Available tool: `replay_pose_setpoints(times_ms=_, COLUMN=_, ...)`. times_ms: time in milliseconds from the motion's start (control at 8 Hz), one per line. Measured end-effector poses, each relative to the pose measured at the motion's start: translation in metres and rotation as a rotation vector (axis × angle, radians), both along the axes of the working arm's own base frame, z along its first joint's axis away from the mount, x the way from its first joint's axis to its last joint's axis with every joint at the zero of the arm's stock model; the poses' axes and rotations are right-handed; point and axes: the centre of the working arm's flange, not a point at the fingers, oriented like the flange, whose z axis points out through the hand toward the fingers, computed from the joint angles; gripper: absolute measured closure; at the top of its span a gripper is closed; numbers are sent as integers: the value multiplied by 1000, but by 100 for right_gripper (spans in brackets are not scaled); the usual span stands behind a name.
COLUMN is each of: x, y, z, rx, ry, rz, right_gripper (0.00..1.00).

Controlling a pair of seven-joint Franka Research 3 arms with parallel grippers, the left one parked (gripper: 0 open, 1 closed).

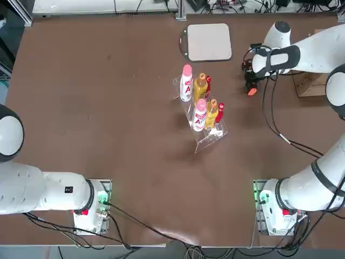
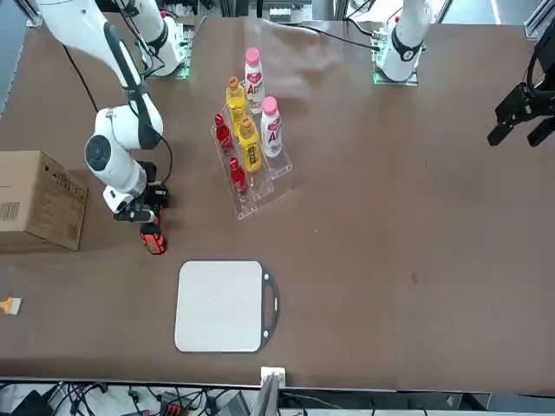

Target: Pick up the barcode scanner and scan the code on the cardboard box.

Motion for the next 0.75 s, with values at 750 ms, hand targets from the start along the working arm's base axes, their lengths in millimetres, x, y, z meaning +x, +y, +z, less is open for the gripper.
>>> replay_pose_setpoints(times_ms=750, x=19, y=-34, z=160, rx=0, ry=-67, rz=-51, right_gripper=58)
